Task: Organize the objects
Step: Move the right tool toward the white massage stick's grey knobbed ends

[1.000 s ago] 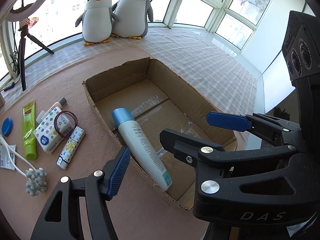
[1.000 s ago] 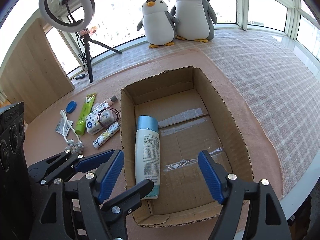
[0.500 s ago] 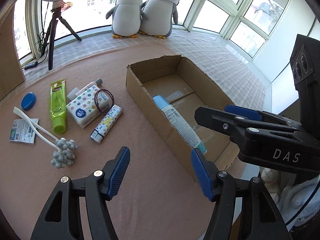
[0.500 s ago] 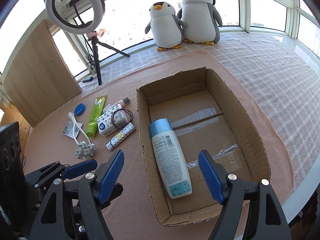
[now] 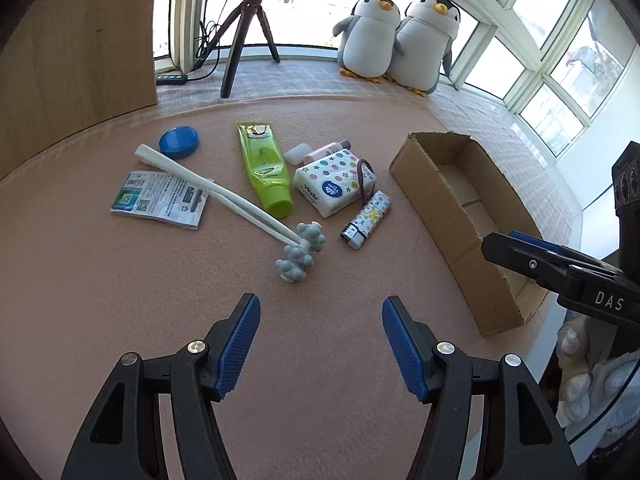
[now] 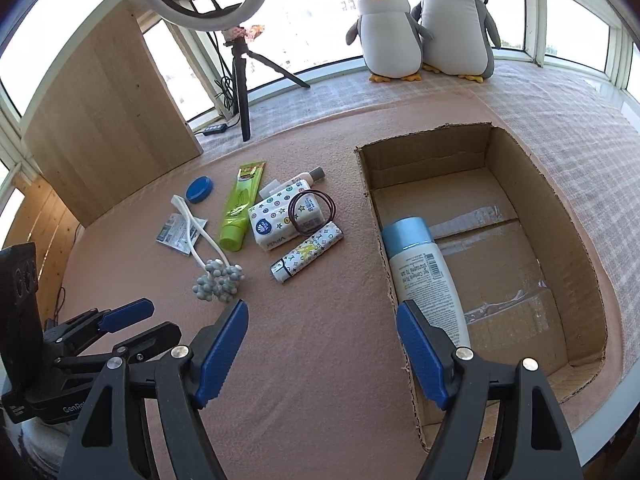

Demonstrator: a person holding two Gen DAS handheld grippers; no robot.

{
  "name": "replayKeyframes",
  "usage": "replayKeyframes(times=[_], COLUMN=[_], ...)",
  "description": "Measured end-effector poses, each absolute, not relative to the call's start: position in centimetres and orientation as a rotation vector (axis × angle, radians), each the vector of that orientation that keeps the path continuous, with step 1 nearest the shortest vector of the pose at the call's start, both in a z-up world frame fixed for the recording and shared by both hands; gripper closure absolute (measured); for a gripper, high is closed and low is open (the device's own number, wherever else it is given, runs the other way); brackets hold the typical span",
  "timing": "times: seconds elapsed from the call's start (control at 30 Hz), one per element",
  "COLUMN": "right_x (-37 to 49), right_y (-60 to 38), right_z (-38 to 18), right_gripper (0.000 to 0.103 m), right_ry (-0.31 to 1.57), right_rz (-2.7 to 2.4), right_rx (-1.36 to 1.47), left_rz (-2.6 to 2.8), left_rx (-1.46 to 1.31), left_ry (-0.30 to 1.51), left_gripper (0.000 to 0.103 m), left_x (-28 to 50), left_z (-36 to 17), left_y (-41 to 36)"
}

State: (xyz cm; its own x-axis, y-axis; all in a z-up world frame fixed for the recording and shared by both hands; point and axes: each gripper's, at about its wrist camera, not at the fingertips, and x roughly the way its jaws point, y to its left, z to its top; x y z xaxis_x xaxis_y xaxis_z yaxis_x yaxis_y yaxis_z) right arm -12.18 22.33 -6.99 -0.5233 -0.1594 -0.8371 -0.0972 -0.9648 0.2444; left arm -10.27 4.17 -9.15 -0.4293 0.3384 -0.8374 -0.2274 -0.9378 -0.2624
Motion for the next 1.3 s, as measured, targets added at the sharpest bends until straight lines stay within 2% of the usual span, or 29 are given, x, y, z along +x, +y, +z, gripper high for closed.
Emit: replayKeyframes(times=[0.3,0.33,0.43,0.47,0.73,0.87,1.3], right_x=[-16.1,-16.7,-18.8,-19.4,-21.7,-21.4,-18.7], right_y=[17.1,16.4,15.0,14.7,11.1,10.2,6.8], right_z=[-8.1,-8.3,-9.2,-9.5,-12.1,-13.1,-14.5], right_gripper=[0.030,0.031,0.046,0.048,0.050,0.062,0.064], right_ry=[-0.317,-0.320,-0.351,-0.358,-0.325,-0.348,-0.319], right_rz=[-2.552,-2.525,-2.452,-2.438,-2.301,-2.228,-2.048], right_rx=[1.522,1.525,1.550,1.555,1.619,1.647,1.676], left_rz=[2.453,2.458,2.470,2.473,2.505,2.520,2.537], left_rx=[-1.513,-1.515,-1.516,-1.516,-1.526,-1.534,-1.560], left_ry=[-0.242,-0.243,-0.249,-0.253,-0.297,-0.321,-0.380], left_gripper=[0.036,0.036,0.036,0.036,0.036,0.036,0.036], left_x=[-9.0,-8.9,-8.5,-8.5,-8.3,-8.3,-8.8], left_z=[-10.5,-10.5,-10.4,-10.4,-10.3,-10.4,-11.0], left_y=[-1.0,-1.3,-2.0,-2.2,-4.3,-5.5,-7.1])
